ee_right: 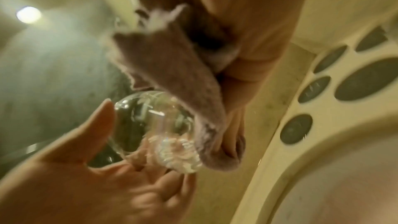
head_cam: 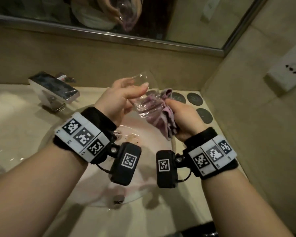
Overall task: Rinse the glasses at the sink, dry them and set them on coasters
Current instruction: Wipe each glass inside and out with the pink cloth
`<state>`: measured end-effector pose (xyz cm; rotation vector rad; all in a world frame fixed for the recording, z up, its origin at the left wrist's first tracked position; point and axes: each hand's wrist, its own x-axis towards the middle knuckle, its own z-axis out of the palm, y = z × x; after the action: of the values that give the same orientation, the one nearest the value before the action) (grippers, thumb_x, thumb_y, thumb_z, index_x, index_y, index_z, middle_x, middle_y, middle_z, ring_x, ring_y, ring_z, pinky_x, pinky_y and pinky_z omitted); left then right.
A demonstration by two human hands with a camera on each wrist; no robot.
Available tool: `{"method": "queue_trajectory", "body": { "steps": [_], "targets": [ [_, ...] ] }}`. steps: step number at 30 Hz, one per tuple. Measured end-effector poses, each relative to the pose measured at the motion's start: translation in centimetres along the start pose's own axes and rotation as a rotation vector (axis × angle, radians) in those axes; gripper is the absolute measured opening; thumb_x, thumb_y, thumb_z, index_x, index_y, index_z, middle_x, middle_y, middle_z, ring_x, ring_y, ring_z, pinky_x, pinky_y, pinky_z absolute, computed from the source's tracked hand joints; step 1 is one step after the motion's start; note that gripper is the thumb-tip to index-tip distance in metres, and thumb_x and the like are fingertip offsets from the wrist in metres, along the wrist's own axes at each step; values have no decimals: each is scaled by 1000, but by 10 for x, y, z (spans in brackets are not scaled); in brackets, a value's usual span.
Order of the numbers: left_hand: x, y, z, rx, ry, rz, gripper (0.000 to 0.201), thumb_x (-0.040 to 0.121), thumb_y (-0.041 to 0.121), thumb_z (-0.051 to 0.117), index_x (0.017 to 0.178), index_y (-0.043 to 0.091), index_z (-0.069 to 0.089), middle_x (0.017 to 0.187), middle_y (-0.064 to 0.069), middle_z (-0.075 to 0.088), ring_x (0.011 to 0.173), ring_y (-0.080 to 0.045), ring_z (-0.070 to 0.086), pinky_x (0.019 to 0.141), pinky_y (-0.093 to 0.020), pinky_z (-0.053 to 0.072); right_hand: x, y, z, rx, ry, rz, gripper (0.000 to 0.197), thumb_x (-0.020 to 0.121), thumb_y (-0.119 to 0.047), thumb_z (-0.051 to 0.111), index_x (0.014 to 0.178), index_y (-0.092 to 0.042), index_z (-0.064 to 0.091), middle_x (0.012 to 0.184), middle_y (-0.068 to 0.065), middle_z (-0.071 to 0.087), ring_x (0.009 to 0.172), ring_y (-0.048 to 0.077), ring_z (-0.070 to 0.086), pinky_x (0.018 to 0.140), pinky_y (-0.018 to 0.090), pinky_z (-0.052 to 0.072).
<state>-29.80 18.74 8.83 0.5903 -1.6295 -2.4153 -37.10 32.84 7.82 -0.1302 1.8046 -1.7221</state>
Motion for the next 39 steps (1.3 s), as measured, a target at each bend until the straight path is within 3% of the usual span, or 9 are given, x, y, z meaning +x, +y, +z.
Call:
{"method": "queue_trajectory", "body": {
  "steps": [3,8,13,15,21,24,29,34,39],
  "targets": [
    [-4,-12,15,261,-2,189,94,55,36,84,134,15,39,116,3,53,99,-11,60,84,-30,50,-6,2,-16,180,-40,80,28,94,-11,50,110,10,60,106,27,66,93,34,67,83,44,56],
    [-9,-19,44,460,64,337,94,42,52,79,122,21,42,110,7,55,98,-12,64,88,-32,52,-19,-8,-64,98,-63,-11,28,89,-14,53,108,4,63,110,26,65,102,34,64,90,47,52],
    [-14,-39,94,576,56,354,89,40,46,80,115,24,38,107,6,54,102,-9,59,93,-38,50,-25,-20,-146,-378,331,-344,26,87,-31,48,86,-8,61,89,20,69,83,34,65,78,53,51],
    [-15,-52,120,641,10,348,93,39,47,78,118,29,33,108,3,51,103,-11,57,90,-36,51,-30,-17,-181,-467,420,-427,19,91,-26,47,83,-13,58,81,10,66,77,26,61,73,40,47],
    [0,-79,182,924,-111,285,85,59,31,87,131,25,43,119,2,50,106,-12,55,89,-21,43,-41,16,-252,-597,476,-402,13,96,-16,43,98,-18,56,70,-10,52,63,5,47,57,21,35],
    [16,-86,210,1128,-122,268,88,59,40,85,133,23,41,119,7,53,108,-10,51,94,-25,41,-45,38,-271,-584,480,-330,18,97,-17,42,106,-19,57,74,-6,51,68,12,47,65,21,33],
    [43,-107,247,1458,-165,231,91,58,49,83,133,23,39,124,5,57,116,-21,51,97,-39,44,-56,49,-284,-546,470,-235,28,99,-18,39,121,-10,55,85,-5,53,84,16,51,49,19,29],
    [65,-132,263,1673,-198,109,94,54,53,83,130,18,39,121,-4,59,107,-27,56,88,-40,49,-63,48,-290,-524,463,-228,41,101,-19,38,142,-12,39,113,-2,52,95,4,37,65,8,24],
    [75,-143,275,1797,-236,86,84,62,47,82,126,13,40,116,-5,60,104,-29,57,80,-37,49,-58,50,-295,-528,450,-204,41,101,-20,38,142,-14,40,104,-6,46,94,5,42,65,7,26]
  ]
}}
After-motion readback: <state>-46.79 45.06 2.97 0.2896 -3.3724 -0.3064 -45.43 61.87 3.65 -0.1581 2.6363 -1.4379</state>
